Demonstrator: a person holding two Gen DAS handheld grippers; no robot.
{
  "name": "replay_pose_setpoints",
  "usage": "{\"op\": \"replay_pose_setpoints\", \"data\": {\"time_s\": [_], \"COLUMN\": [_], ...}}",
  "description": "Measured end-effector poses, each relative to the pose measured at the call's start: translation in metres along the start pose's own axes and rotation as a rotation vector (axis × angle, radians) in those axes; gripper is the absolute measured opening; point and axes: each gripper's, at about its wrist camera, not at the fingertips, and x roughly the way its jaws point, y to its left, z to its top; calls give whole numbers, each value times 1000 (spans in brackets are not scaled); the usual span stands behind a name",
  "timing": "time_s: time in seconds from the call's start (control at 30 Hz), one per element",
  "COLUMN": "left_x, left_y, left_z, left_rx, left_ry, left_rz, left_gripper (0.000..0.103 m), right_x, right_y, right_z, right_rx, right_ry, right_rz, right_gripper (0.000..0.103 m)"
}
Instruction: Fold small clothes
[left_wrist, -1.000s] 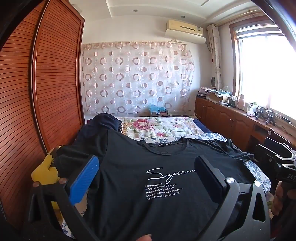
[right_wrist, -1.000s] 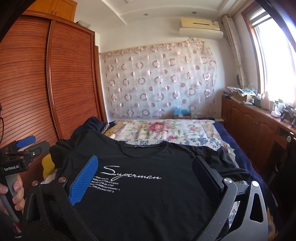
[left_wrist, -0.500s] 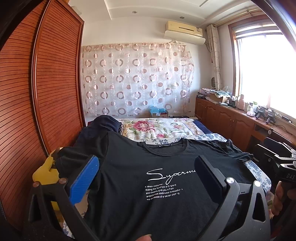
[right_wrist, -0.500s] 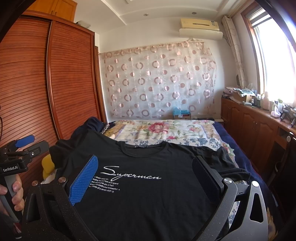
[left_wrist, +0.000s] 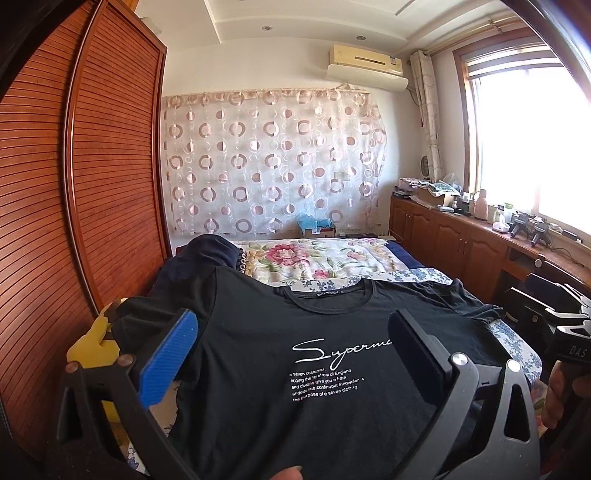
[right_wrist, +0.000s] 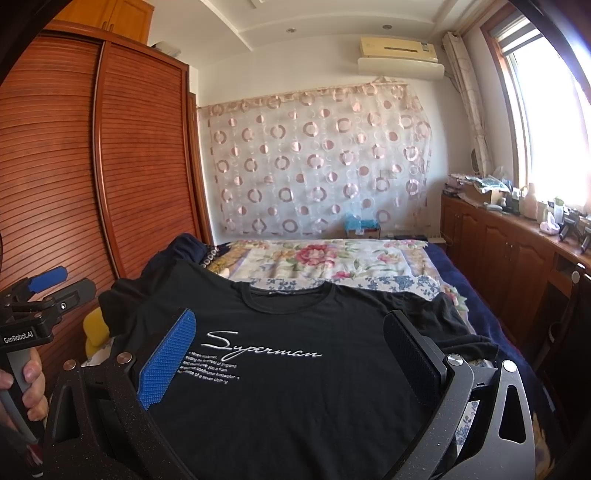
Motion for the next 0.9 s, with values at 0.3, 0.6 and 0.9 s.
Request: {"op": "replay_pose_setpoints", "data": {"time_s": [0.3,0.6,0.9], "left_x": [-2,-2,-2], "left_y": [-2,-2,-2], "left_z": [1,1,0], "left_rx": [3,4,4], "left_ry": [0,-1,-2], "left_rz": [3,3,4], "left_gripper": [103,103,103], "right_x": [0,1,1], "right_y": [2,4,4], "right_z": [1,1,1], "right_rx": [3,2,3], "right_ry": [1,1,0], "right_rz": [0,1,1], "right_gripper": [103,103,103]}}
